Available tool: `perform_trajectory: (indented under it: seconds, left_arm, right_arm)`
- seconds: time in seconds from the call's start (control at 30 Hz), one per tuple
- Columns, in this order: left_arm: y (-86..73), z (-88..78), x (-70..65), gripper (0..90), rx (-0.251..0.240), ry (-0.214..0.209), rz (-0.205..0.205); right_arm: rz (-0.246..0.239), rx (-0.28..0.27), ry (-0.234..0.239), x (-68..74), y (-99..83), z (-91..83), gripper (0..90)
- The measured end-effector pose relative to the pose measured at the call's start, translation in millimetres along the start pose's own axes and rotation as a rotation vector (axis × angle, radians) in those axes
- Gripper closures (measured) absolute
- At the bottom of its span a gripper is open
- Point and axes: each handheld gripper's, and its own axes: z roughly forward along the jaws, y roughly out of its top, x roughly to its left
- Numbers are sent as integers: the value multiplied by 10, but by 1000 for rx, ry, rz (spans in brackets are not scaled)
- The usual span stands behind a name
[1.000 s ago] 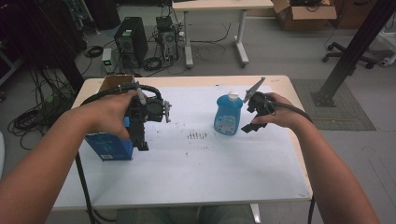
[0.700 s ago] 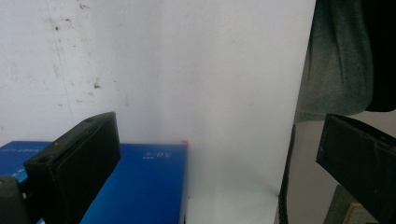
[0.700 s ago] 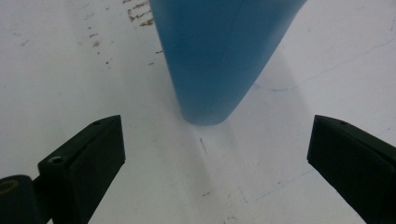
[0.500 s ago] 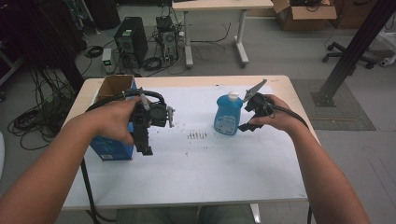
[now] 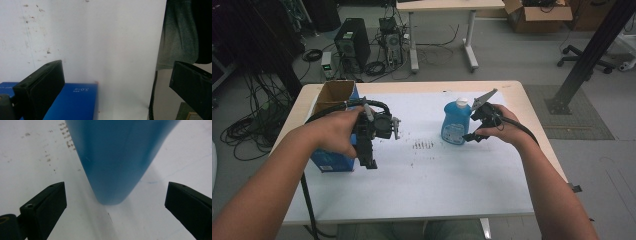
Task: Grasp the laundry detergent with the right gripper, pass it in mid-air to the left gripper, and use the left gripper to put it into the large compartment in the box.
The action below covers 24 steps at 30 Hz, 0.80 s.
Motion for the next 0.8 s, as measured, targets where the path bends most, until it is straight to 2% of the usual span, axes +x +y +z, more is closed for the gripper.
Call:
perform_trajectory:
  seconds: [0.2,0.5,0.7,0.8]
  left_arm:
    - [7,6,-16,2,1,-5,5]
    - [1,25,-26,2,2,-8,8]
    - [-2,24,-17,2,2,-10,3]
    - [5,28,-26,2,-3,-8,7]
  right_arm:
    - [2,-54,20,26,-1,64,39]
    - [16,-150,-5,47,-30,137,32]
    - [38,-175,-20,54,-51,174,29]
    - [36,-211,-26,68,-66,204,26]
